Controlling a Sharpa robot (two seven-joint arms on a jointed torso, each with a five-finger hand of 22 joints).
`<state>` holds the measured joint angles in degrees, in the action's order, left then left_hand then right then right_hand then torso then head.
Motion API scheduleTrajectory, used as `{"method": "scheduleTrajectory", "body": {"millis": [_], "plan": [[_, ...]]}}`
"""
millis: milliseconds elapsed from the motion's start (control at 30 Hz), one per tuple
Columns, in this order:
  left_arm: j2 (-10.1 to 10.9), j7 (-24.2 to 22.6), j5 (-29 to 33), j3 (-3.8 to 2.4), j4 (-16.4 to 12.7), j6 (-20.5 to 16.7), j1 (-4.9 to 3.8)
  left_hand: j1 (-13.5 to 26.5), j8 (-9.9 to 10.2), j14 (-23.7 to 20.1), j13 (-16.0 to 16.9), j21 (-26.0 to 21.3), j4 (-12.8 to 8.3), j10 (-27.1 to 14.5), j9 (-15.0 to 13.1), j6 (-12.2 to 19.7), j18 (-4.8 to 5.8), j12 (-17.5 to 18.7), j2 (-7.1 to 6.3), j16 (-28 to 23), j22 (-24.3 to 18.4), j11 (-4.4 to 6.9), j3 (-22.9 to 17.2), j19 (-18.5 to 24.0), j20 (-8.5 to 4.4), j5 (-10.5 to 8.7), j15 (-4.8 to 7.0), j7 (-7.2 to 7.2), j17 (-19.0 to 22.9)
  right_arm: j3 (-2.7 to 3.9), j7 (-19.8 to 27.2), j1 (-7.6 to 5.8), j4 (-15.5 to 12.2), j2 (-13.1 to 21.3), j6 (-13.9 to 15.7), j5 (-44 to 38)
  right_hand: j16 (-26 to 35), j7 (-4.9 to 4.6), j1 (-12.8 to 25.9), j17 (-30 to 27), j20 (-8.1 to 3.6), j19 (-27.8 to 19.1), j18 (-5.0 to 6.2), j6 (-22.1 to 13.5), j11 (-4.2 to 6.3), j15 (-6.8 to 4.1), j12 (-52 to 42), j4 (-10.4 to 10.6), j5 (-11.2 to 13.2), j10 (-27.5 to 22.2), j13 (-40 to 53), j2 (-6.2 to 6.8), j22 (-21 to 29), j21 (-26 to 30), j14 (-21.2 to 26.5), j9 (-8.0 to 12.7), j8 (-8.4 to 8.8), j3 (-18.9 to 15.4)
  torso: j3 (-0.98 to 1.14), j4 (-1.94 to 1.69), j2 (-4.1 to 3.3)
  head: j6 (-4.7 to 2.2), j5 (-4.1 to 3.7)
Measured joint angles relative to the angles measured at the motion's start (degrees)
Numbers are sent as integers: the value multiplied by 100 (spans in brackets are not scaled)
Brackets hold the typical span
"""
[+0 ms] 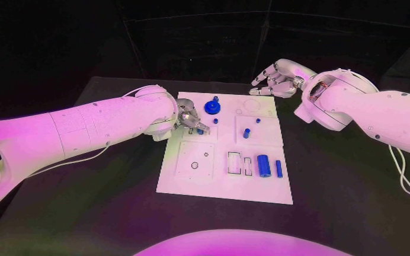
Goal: Assemble the parts on the task board
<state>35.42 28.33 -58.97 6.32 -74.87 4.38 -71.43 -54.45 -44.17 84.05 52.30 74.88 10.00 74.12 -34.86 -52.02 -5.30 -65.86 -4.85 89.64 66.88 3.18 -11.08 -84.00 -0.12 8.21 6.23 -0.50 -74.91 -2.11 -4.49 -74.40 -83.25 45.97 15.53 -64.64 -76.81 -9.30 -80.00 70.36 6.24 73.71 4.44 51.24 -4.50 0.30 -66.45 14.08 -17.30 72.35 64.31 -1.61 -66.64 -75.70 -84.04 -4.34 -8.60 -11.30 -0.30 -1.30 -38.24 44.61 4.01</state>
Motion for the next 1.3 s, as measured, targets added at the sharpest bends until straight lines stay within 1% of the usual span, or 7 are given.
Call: {"method": "scheduleTrajectory", "body": {"millis": [167, 933, 1000, 1067, 1133, 1233, 1300], "plan": [[3, 0, 2, 0, -32, -18, 0, -31, -23, 0, 7, 23, 149, 15, 9, 0, 0, -27, 31, 0, 16, 14, 202, 0, 0, -174, 0, 0, 0, 0, 1, 0, 9, -3, -1, 0, 25, 0, 0, -7, 0, 0, 0, 0, 20, 0, 0, 14, 0, -21, -6, 0, 10, 0, 0, 0, 0, -14, 0, 1, 0, 4, -3], [95, 1, 6, -14, -152, -46, -5, -108, -44, 0, 18, 22, 216, 20, 8, 0, 0, -48, 108, 0, 22, 21, 332, 0, 0, -175, 0, 0, 0, 0, 3, 1, 61, -26, -4, 0, 26, 0, 0, -24, 0, 1, 0, 0, 20, 0, 0, 14, 30, -20, -11, 0, 26, 28, 0, 3, 0, -14, 2, -4, 0, 2, -3], [136, 1, 6, -44, -173, -47, -5, -108, -44, 0, -15, 22, 222, 20, 15, 1, 0, -48, 108, 0, -20, 20, 338, 0, 0, -175, 0, -1, 0, 0, 2, 1, 69, -26, -5, 0, 26, 0, 0, -24, 0, 1, 0, 0, 20, 0, 0, 14, 30, -20, -10, 0, 26, 28, 0, 4, 0, -14, 1, -4, 0, -2, -3], [189, 1, 10, -145, -190, -39, -9, -113, -44, 0, -77, -37, 243, 18, 21, 1, 0, -25, 113, 0, -100, 18, 395, 0, 0, -175, 0, -1, 0, 0, 2, 2, 77, -26, -6, 0, 25, 0, 0, -24, 0, 1, 0, 0, 20, 0, 0, 14, 30, -20, -10, 0, 26, 28, 0, 4, 0, -14, 0, -4, 0, -12, -7], [228, -1, 24, -209, -208, -24, -44, -179, -44, 0, -256, -183, 300, -124, 38, 80, 0, 108, 179, 0, -282, -29, 539, 30, -13, -182, 0, -53, 0, 0, 2, 2, 87, -26, -6, 0, 25, 0, 0, -24, 0, 1, 0, 0, 20, 0, 0, 14, 30, -20, -10, 0, 26, 28, 0, 4, 0, -14, -1, -5, 1, -27, -19], [282, -25, 71, -285, -212, 38, -164, -350, 149, -14, -625, -454, 321, -363, 143, 367, 0, 349, 217, -35, -648, -117, 658, 157, 33, -201, -17, -156, 0, 0, 2, 2, 113, -27, -8, 0, 25, 0, 0, -24, 0, 1, -1, 0, 20, 0, 0, 14, 30, -20, -10, 0, 25, 28, 0, 4, 0, -14, -1, -7, 1, -43, -32], [295, -51, 106, -316, -171, 95, -261, -438, 308, -4, -753, -566, 354, -434, 273, 493, 0, 413, 256, -49, -784, -187, 772, 206, 81, -201, -89, -244, 0, -1, 1, 2, 128, -32, -8, 0, 26, 0, 0, -24, 0, 1, 0, 0, 20, 0, 0, 14, 30, -20, -10, 0, 25, 28, 0, 4, 0, -14, -1, -8, 1, -51, -35]]}}
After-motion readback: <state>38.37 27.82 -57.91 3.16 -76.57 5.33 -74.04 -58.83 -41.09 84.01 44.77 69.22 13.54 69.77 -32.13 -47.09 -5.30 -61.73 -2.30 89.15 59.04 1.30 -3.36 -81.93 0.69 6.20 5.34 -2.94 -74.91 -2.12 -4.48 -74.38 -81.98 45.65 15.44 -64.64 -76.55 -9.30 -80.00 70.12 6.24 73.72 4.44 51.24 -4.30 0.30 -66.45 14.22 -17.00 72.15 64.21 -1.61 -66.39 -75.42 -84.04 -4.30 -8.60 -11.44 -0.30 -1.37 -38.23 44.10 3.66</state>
